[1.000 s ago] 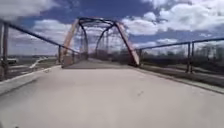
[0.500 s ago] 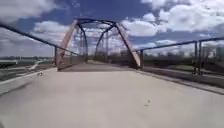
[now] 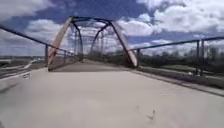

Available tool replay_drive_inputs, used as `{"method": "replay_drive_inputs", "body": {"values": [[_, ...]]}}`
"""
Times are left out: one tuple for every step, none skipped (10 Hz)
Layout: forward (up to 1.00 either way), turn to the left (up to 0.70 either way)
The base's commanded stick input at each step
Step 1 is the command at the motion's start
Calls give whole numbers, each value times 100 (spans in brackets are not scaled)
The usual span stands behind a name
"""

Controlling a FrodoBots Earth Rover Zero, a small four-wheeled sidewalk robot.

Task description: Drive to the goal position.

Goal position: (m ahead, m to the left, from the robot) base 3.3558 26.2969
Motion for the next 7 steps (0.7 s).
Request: {"method": "replay_drive_inputs", "body": {"values": [[70,0],[70,0],[70,0],[70,0],[70,0],[70,0],[70,0]]}}
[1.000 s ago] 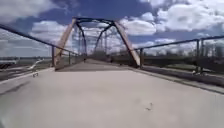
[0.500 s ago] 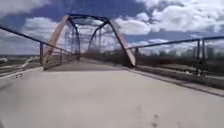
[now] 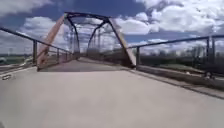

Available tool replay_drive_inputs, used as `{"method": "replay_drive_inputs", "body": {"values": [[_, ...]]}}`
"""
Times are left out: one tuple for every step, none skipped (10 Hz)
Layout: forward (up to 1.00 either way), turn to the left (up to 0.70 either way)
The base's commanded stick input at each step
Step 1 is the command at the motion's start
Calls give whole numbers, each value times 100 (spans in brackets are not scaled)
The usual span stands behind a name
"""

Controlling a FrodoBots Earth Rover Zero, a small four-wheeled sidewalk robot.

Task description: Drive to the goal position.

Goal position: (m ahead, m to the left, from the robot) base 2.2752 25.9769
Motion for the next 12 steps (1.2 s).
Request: {"method": "replay_drive_inputs", "body": {"values": [[70,0],[70,0],[70,0],[70,0],[70,0],[70,0],[70,0],[70,0],[70,0],[70,0],[70,0],[70,0]]}}
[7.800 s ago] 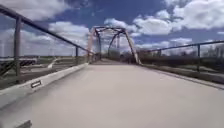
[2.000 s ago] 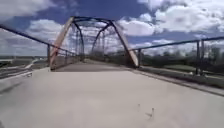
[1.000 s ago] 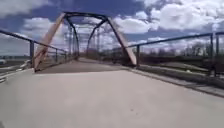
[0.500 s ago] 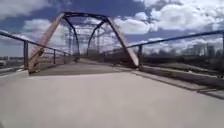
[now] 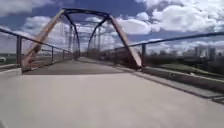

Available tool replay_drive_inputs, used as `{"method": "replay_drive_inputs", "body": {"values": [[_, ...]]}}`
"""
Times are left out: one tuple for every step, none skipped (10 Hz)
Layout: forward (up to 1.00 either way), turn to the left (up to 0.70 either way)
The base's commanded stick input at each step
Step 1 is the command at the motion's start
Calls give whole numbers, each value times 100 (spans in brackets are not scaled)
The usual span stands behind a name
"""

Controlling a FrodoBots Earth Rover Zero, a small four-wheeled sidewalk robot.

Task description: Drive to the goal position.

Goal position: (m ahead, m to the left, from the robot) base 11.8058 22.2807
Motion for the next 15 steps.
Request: {"method": "replay_drive_inputs", "body": {"values": [[70,0],[70,0],[70,0],[70,0],[70,0],[70,0],[70,0],[70,0],[70,0],[70,0],[70,0],[70,0],[70,0],[70,0],[70,0]]}}
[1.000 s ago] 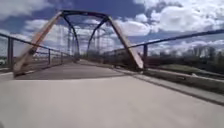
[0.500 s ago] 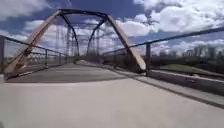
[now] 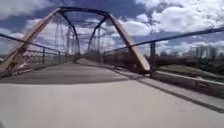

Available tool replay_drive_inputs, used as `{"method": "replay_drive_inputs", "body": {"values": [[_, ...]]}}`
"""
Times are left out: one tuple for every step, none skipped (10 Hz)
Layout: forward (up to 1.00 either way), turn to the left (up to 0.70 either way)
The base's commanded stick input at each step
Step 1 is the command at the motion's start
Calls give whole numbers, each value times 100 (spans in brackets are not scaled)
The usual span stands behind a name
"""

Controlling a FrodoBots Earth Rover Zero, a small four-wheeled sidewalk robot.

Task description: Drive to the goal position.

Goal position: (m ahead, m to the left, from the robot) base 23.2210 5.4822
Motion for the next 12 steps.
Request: {"method": "replay_drive_inputs", "body": {"values": [[70,0],[70,0],[70,0],[70,0],[70,0],[70,0],[70,0],[70,0],[70,0],[70,0],[70,0],[70,0]]}}
